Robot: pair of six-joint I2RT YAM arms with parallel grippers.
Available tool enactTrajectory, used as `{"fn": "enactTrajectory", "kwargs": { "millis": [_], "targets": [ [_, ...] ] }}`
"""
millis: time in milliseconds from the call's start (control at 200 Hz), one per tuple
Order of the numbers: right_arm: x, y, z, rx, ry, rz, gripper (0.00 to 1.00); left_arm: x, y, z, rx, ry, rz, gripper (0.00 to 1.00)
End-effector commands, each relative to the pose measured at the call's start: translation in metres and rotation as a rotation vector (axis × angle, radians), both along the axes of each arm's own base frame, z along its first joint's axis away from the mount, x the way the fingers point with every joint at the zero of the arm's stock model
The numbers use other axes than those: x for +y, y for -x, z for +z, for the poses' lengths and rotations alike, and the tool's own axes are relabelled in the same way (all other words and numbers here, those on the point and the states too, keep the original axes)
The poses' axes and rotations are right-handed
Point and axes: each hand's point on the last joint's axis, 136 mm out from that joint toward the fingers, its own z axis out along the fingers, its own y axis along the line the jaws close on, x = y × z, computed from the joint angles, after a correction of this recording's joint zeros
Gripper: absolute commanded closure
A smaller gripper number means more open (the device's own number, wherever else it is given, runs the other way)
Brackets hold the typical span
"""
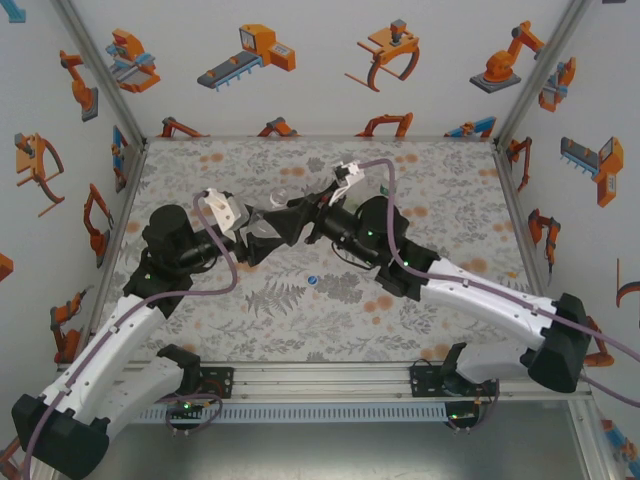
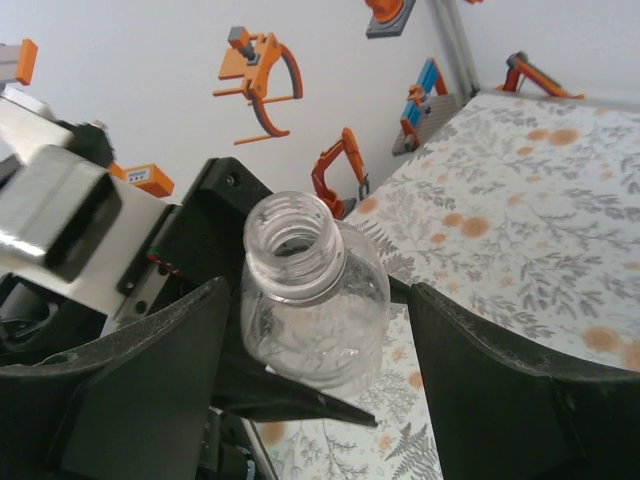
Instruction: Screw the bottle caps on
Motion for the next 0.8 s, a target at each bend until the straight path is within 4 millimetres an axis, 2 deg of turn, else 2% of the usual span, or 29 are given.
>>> {"fn": "enactTrajectory", "kwargs": {
  "millis": [0,95,195,355,591,791],
  "targets": [
    [-0.026,-0.002,0.011,-0.044,0.058,-0.091,0.32,0.007,-0.001,0.015,-0.059,0.002,0.041,1.00],
    [-0.039,-0.002,0.007,-0.037,0.104,-0.133,0.32,0.009,-0.003,0.016,-0.066,-0.005,0.060,1.00],
    [-0.051,-0.005,-0.010,0.008,0.177,-0.181,0.33,0.011,-0.007,0.013,-0.061,-0.017,0.087,1.00],
    [-0.061,-0.012,-0.053,0.135,0.293,-0.245,0.39,0.016,-0.013,0.012,-0.059,-0.028,0.138,1.00],
    [-0.060,-0.015,-0.123,0.291,0.495,-0.254,0.41,0.028,-0.021,0.013,-0.077,-0.032,0.226,1.00],
    [-0.053,-0.015,-0.175,0.425,0.641,-0.210,0.42,0.037,-0.027,0.015,-0.088,-0.032,0.295,1.00]
  ]
}}
